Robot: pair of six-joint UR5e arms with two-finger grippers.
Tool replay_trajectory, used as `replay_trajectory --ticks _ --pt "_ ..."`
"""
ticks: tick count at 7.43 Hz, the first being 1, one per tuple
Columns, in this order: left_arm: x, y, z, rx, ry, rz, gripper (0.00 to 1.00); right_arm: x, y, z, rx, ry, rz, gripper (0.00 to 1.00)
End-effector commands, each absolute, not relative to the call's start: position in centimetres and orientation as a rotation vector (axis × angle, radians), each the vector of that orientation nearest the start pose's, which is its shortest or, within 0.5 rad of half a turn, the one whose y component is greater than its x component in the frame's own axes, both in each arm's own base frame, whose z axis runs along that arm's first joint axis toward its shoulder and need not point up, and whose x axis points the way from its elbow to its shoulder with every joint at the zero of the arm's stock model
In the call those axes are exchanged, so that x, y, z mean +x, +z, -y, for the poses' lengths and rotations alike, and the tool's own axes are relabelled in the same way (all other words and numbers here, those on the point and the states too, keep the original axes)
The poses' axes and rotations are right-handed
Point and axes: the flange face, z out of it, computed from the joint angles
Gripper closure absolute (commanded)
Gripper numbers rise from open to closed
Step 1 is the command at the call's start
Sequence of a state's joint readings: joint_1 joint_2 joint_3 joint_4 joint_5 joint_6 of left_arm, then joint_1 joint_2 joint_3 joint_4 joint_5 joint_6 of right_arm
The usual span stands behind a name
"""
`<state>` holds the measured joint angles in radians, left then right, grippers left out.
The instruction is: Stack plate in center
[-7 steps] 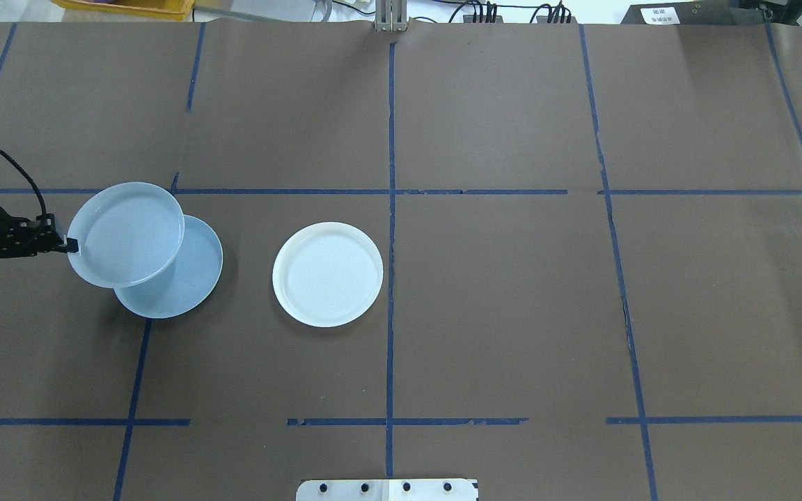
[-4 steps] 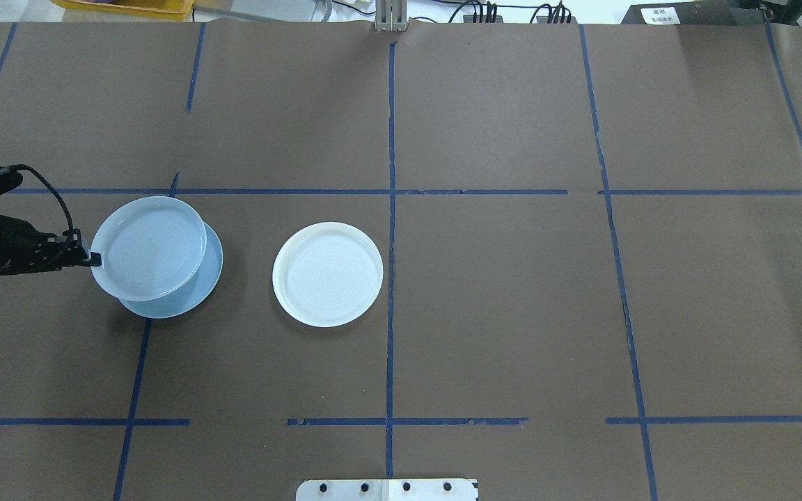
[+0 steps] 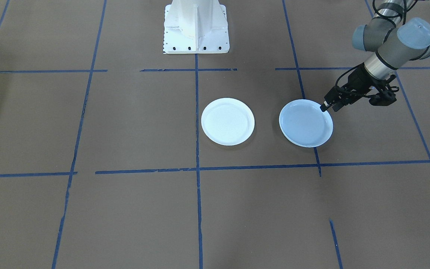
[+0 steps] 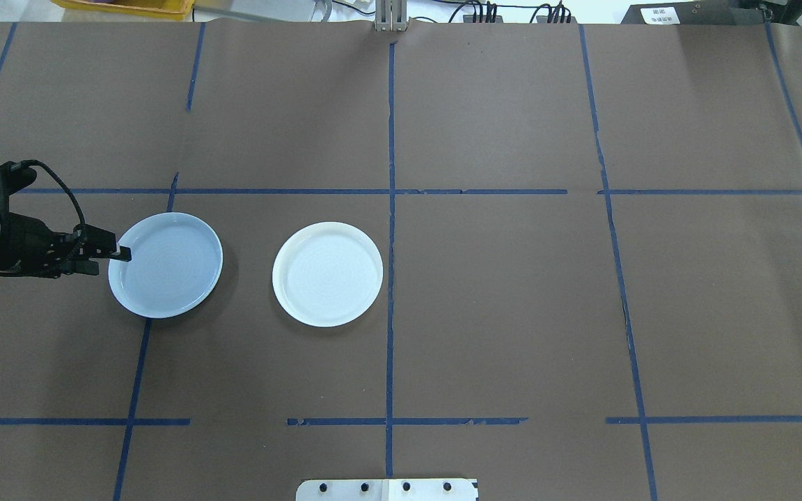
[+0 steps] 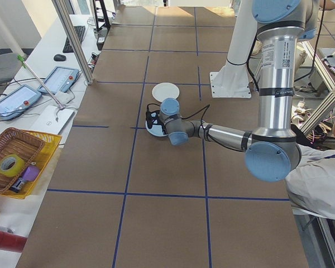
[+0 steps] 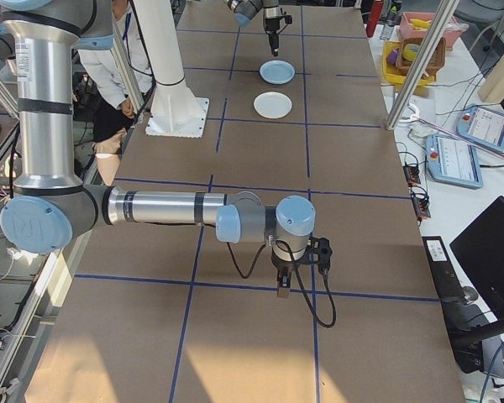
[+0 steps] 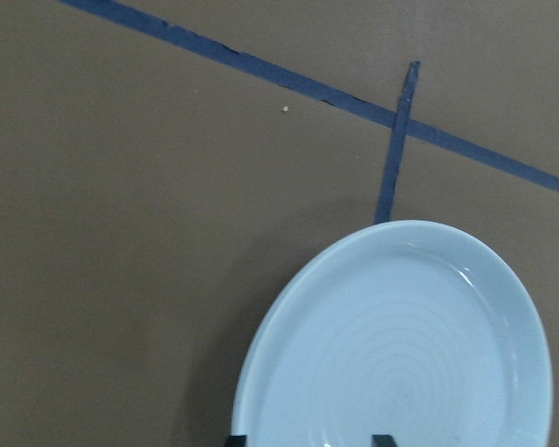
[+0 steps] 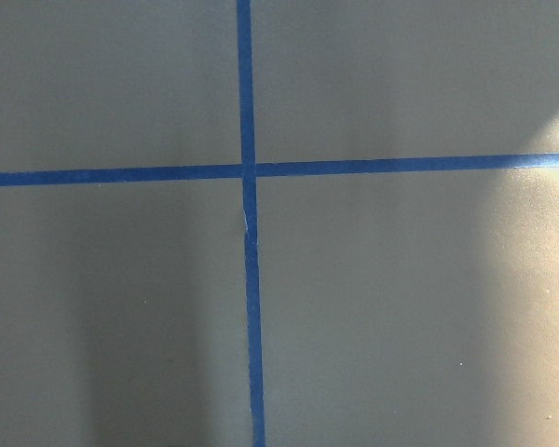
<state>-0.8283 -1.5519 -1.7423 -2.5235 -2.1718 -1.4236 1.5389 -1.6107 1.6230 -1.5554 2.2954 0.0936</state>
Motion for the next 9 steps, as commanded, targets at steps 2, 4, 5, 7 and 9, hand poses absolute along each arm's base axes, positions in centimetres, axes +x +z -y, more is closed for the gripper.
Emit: replay_trajectory --ticks 2,4,5,7,9 --pt "36.8 38.0 42.2 -0.028 -0.367 -1.155 0.0 5.2 65.4 47.9 -0.019 0.049 0.724 0.0" --pt "43.3 35.3 39.9 -0.047 -0.424 -1.146 0.0 5.2 65.4 47.9 -0.019 0.049 0.724 0.0" --pt "45.3 35.3 39.5 -0.036 -0.444 -1.13 0.0 5.2 65.4 47.9 -0.019 0.049 0.724 0.0" --pt "48.4 34.9 38.6 -0.056 -0.432 -1.125 0.0 5.2 65.4 47.9 -0.019 0.049 0.726 0.0" --pt "50.8 35.2 38.1 -0.074 -0.423 -1.108 0.04 5.2 65.4 47.9 -0.019 0.049 0.726 0.0"
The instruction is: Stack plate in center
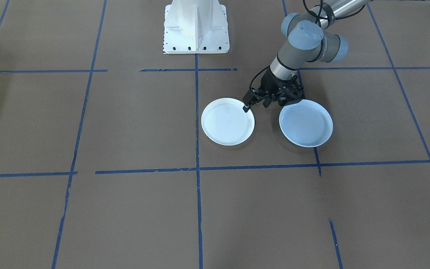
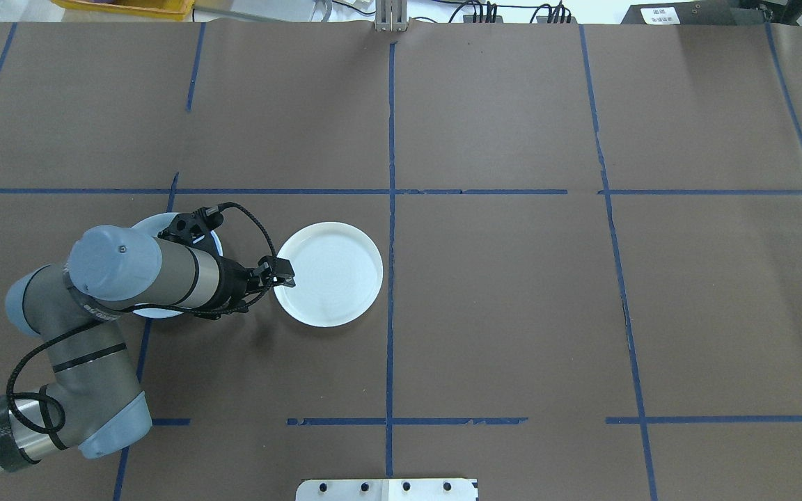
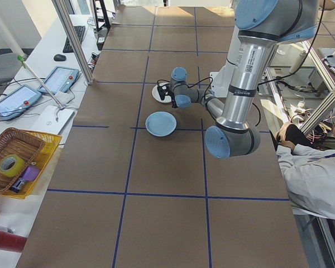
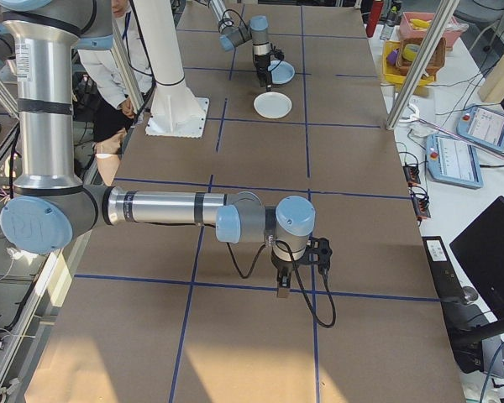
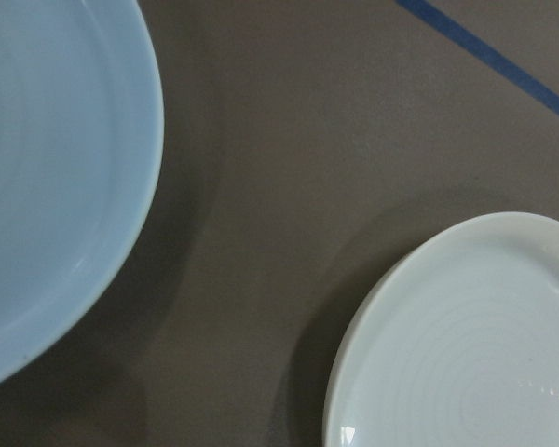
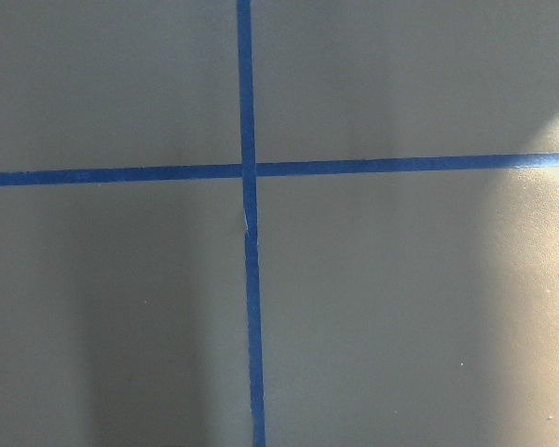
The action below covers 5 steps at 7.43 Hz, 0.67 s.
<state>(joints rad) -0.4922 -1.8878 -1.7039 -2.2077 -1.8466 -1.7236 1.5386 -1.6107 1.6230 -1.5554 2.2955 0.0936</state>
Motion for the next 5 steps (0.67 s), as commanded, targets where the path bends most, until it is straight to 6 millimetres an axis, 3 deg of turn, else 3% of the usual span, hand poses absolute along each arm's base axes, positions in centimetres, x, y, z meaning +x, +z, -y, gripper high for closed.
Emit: replay_trajectory --ticks 1,3,4,5 --pt "50.94 35.07 37.99 -0.077 -0.421 -1.111 0.37 5.18 65.41 47.89 -0.019 0.049 0.726 0.0" --pt "51.06 34.53 37.84 -0.082 -0.409 -1.12 0.9 5.18 65.41 47.89 -0.019 0.049 0.726 0.0" --pt "51.11 34.31 37.96 -0.082 -0.409 -1.123 1.0 5.18 65.41 47.89 -0.019 0.049 0.726 0.0" --pt "51.08 34.09 37.84 -0.082 -0.406 -1.127 1.0 5.19 65.42 47.89 -0.019 0.047 0.724 0.0"
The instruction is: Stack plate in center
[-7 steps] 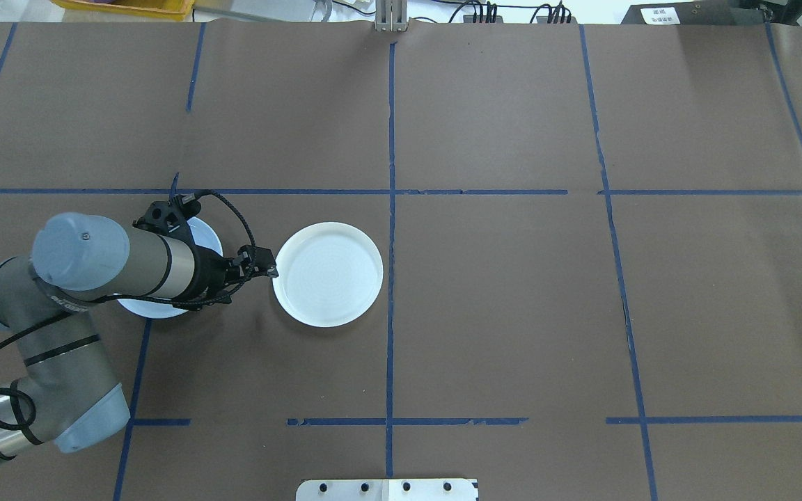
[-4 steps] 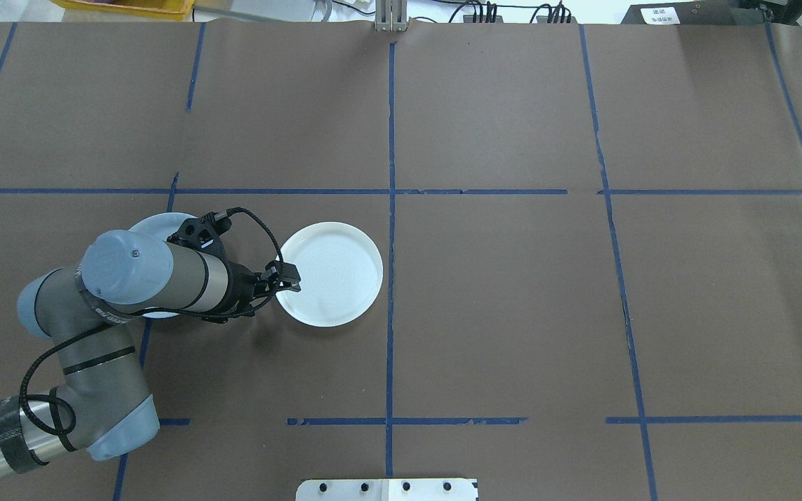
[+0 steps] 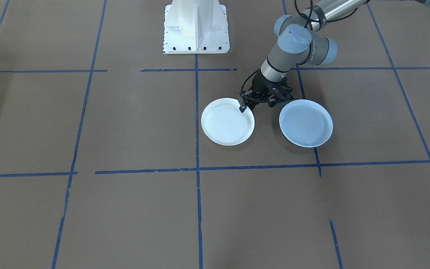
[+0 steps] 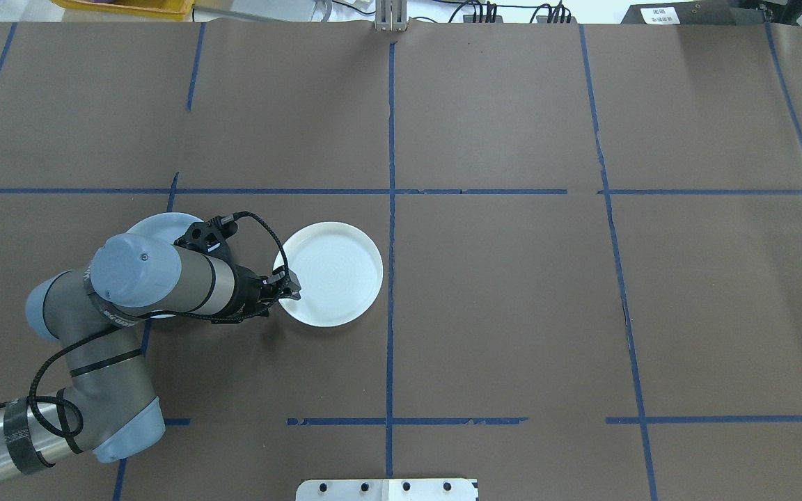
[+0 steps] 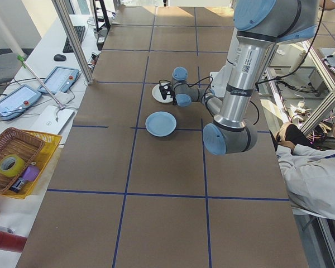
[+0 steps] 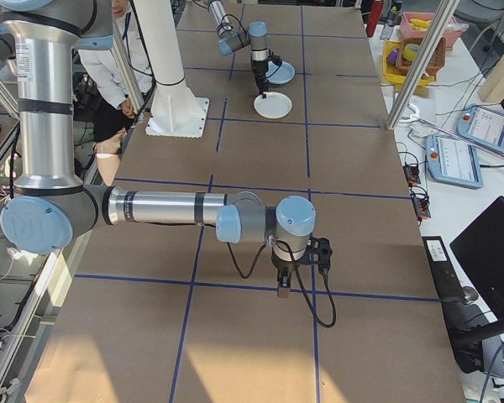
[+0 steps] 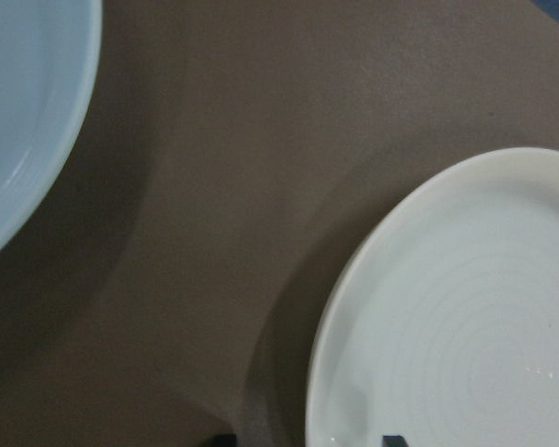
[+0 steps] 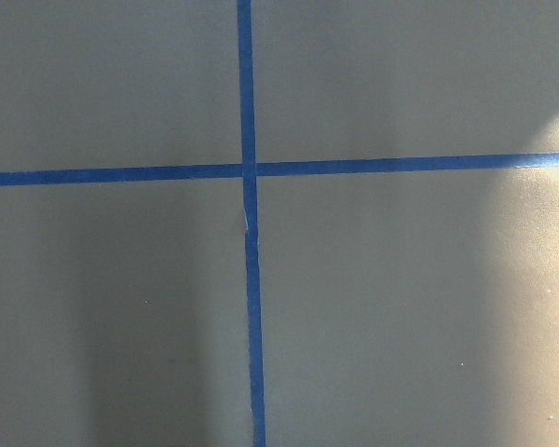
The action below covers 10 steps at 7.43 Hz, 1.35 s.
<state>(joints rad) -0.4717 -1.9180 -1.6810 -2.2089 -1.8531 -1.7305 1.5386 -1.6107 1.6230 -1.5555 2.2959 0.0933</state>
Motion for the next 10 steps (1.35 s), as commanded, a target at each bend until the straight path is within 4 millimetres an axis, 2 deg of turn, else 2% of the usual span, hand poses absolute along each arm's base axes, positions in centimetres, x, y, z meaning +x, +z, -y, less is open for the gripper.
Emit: replay_trajectory --ticks 1,3,4,5,6,7,9,10 --pt "51.0 34.0 37.9 -0.081 -0.407 -1.129 1.0 5.3 65.4 47.9 -0.019 0.05 0.726 0.0" --pt "50.1 33.0 37.6 -0.09 -0.38 -1.155 1.0 5.2 65.4 47.9 -0.019 0.049 0.724 0.0" --pt "47.3 31.1 38.6 -0.089 -0.34 -1.2 1.0 5.2 65.4 47.9 -0.019 0.049 0.724 0.0" --pt "43.8 31.6 39.0 -0.073 -0.27 -1.212 1.0 5.2 65.4 47.9 -0.019 0.047 0.724 0.0" --pt "39.8 33.0 39.7 -0.044 -0.219 -1.212 1.0 5.2 65.4 47.9 -0.019 0.049 0.726 0.0" --pt "36.1 35.5 40.3 -0.02 -0.152 -1.192 1.0 5.2 65.4 47.9 -0.019 0.049 0.726 0.0" --pt "30.7 40.3 41.4 0.014 -0.071 -1.144 1.0 5.2 65.4 47.9 -0.019 0.047 0.724 0.0" --pt "28.8 42.2 42.5 0.029 -0.055 -1.124 1.0 5.2 65.4 47.9 -0.019 0.049 0.726 0.0"
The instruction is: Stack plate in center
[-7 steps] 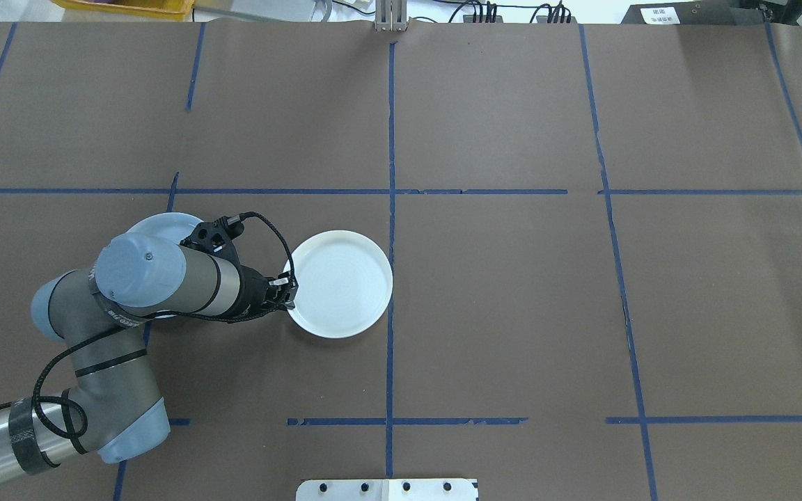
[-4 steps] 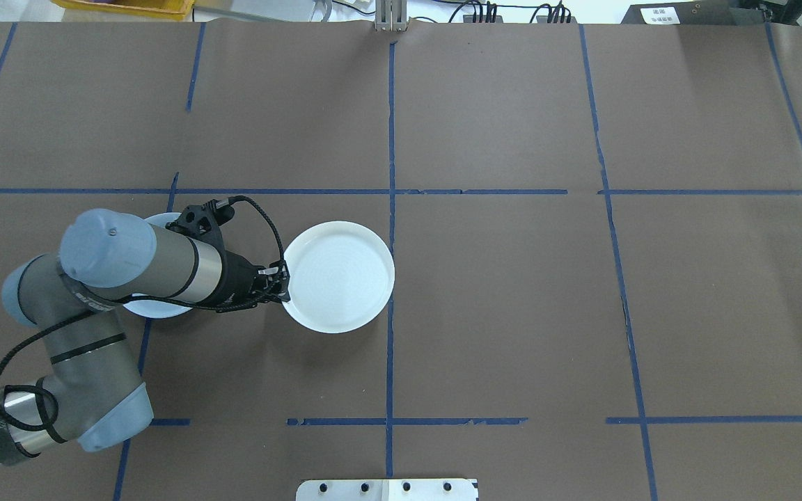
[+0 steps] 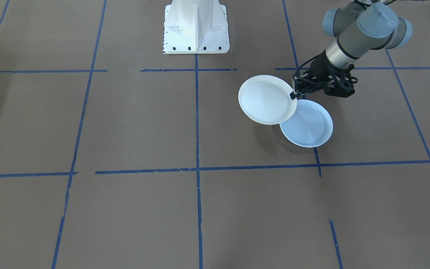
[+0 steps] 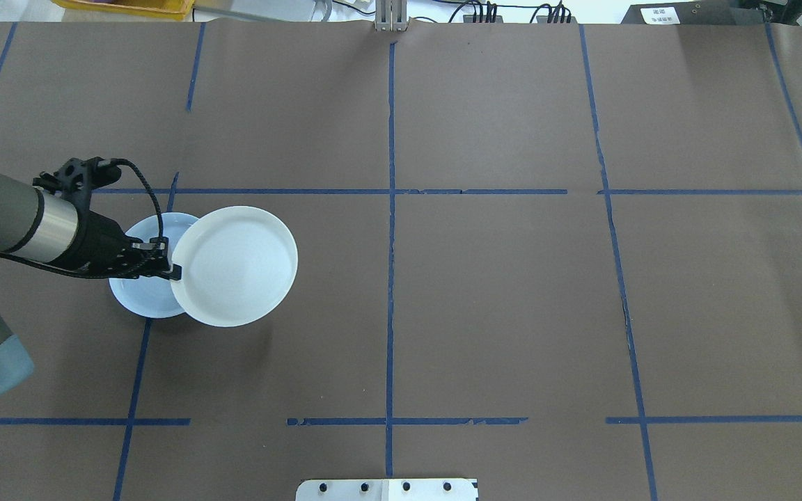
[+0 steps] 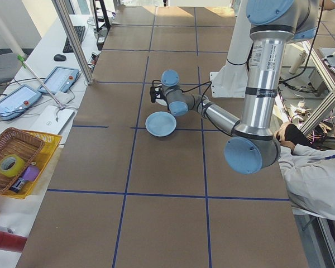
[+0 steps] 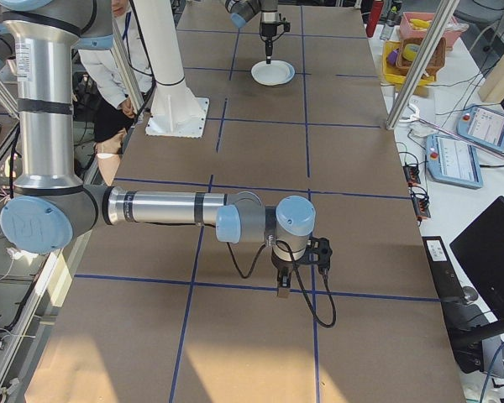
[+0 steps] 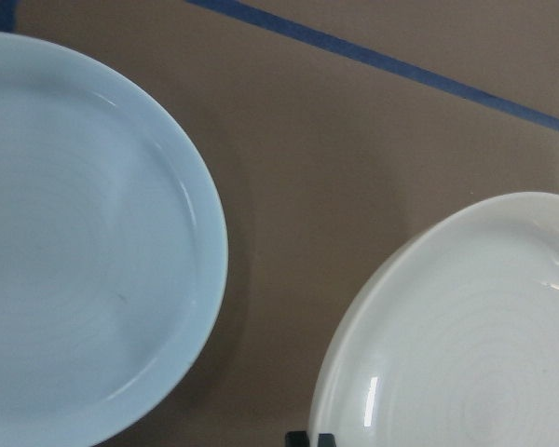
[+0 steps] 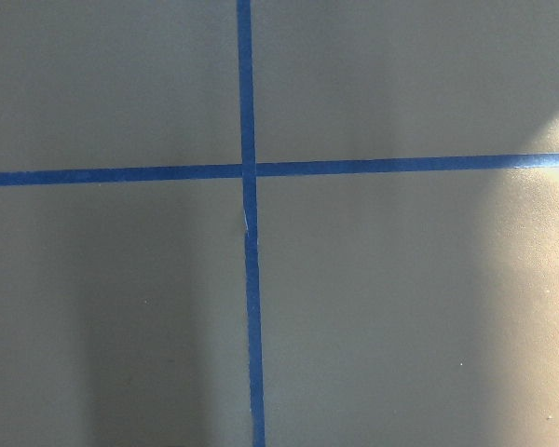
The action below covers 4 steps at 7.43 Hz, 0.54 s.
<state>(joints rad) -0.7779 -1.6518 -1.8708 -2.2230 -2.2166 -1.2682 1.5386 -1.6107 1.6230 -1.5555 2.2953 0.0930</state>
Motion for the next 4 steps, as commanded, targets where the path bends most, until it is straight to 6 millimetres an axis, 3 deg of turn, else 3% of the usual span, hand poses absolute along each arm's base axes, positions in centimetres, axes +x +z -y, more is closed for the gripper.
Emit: replay_trajectory --ticks 1,3,4 --pt "28.5 44.9 43.7 0.005 -0.084 -1.091 1.0 5.2 65.4 47.9 -0.019 0.049 0.726 0.0" --pt "27.8 47.9 45.0 0.014 -0.071 -1.051 1.0 5.2 65.4 47.9 -0.019 0.047 0.724 0.0" --pt "27.9 48.5 44.8 -0.006 -0.055 -1.069 1.0 5.2 65.4 47.9 -0.018 0.048 0.726 0.0"
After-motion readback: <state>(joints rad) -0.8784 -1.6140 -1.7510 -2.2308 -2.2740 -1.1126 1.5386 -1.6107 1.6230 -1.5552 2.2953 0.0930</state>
